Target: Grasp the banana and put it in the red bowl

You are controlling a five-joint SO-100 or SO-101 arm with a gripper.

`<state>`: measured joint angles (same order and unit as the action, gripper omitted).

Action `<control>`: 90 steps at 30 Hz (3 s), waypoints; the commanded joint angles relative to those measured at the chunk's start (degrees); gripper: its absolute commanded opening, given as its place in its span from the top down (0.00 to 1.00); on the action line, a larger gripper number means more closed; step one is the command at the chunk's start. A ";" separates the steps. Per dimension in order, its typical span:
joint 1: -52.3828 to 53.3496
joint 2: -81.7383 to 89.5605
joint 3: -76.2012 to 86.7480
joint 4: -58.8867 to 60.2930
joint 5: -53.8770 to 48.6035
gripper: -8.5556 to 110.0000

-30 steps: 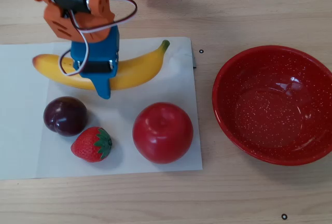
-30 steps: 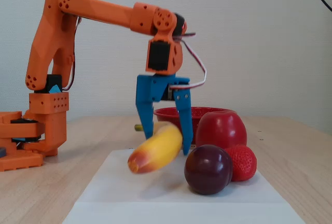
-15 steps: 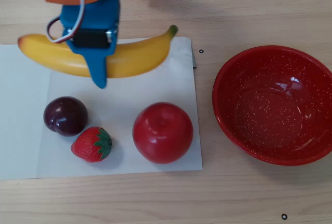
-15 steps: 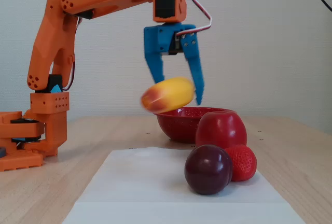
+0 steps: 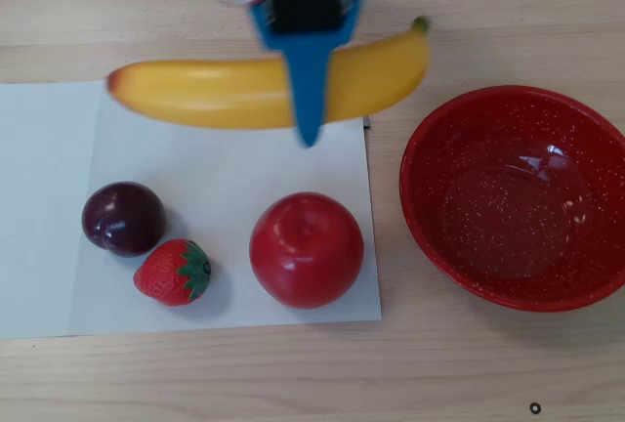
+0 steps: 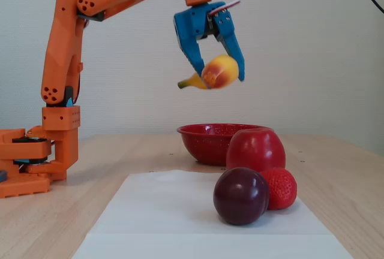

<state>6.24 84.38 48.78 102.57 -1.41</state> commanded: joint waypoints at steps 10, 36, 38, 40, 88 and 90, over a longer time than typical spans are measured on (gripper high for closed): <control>18.81 10.90 -3.25 0.70 -8.00 0.92; 30.41 3.16 26.54 -42.45 -6.06 0.76; 30.67 2.99 28.30 -44.03 -5.19 0.70; 30.76 2.90 29.53 -45.35 -4.83 0.67; 4.75 55.28 59.59 -38.23 -5.01 0.92; 3.87 59.68 66.53 -44.12 -5.80 0.92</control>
<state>11.78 138.78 114.35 63.90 -7.21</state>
